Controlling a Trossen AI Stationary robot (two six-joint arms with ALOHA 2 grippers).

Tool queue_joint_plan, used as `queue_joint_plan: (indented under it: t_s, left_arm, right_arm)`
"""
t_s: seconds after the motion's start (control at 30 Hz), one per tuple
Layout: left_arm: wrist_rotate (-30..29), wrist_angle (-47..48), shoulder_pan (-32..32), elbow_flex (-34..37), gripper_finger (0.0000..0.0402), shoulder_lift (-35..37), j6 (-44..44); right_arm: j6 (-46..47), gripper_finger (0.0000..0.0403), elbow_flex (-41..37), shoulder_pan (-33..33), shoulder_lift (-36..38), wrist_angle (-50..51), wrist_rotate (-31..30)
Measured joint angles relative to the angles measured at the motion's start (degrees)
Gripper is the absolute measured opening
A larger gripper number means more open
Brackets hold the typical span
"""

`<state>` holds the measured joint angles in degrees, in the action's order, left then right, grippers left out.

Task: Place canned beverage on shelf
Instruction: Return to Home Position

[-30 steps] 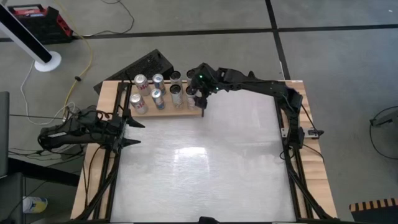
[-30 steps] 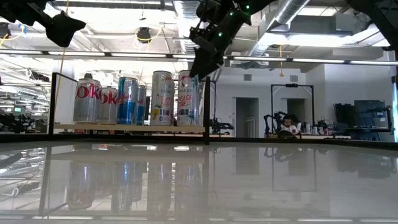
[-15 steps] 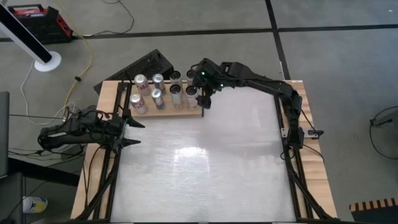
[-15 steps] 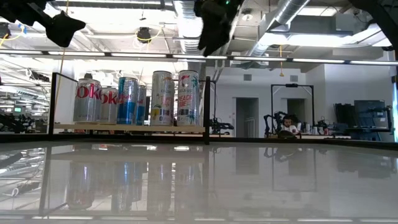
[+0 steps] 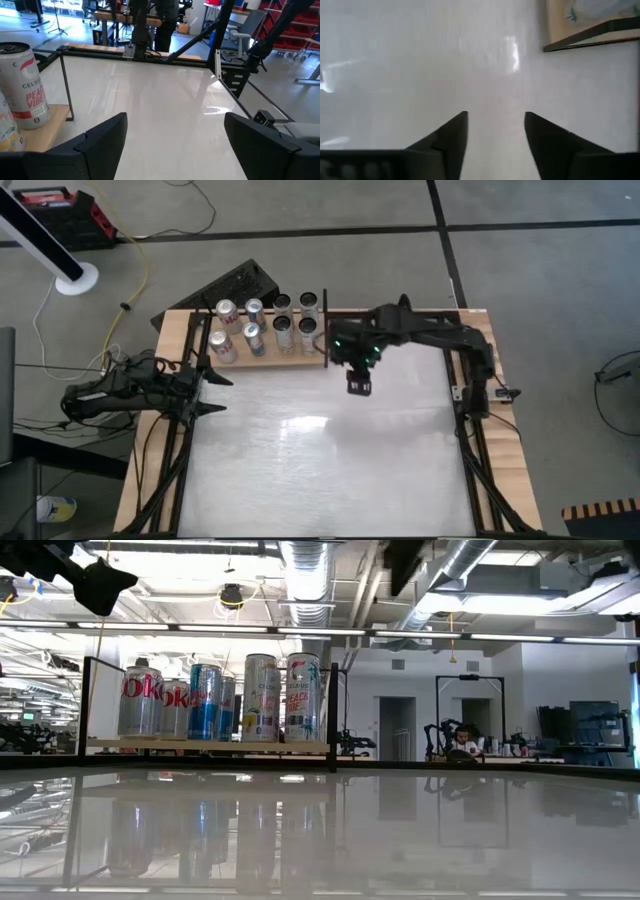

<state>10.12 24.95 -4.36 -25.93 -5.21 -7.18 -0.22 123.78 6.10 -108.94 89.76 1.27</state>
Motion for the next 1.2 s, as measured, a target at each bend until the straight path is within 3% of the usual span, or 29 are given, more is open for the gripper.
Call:
queue_joint_plan:
  t_s: [0.1,0.2,0.3,0.4,0.53,0.63,0.77,0.97,1.2]
  left_arm:
    - [0.0,0.0,0.0,0.0,0.0318,0.0,0.0]
    - [0.0,0.0,0.0,0.0,0.0318,0.0,-0.1]
    - [-0.7,-0.4,0.0,0.0,0.0318,0.0,-1.2]
    - [-3.4,-0.6,0.0,0.0,0.0318,0.0,-2.8]
    - [-7.5,-1.8,0.0,0.0,0.0318,0.0,-2.3]
    - [-9.7,-3.4,0.0,0.0,0.0318,0.0,-0.1]
    - [-10.9,-8.5,0.0,2.3,0.0318,0.2,1.5]
    - [-11.4,-22.0,0.0,12.5,0.0318,0.5,1.5]
    - [-12.5,-29.0,0.0,18.4,0.0318,0.5,4.5]
  right_arm:
    - [1.9,0.0175,-6.2,-4.3,5.8,-1.0,-2.7]
    - [7.3,0.0116,-17.4,-9.4,14.5,-4.8,-9.4]
    - [12.9,0.0063,-32.2,-14.5,24.8,-15.3,-16.5]
    - [14.9,0.0019,-47.6,-18.5,35.2,-32.8,-19.5]
    - [9.8,0.0024,-66.5,-19.4,45.4,-61.9,-19.5]
    - [6.3,0.0044,-76.5,-17.1,50.9,-77.6,-19.5]
    - [5.9,0.0041,-85.2,-14.3,57.3,-86.1,-19.4]
    - [5.2,0.0015,-95.3,-13.4,64.7,-94.7,-19.4]
    - [3.8,0.0041,-107.0,-13.0,69.6,-109.3,-19.3]
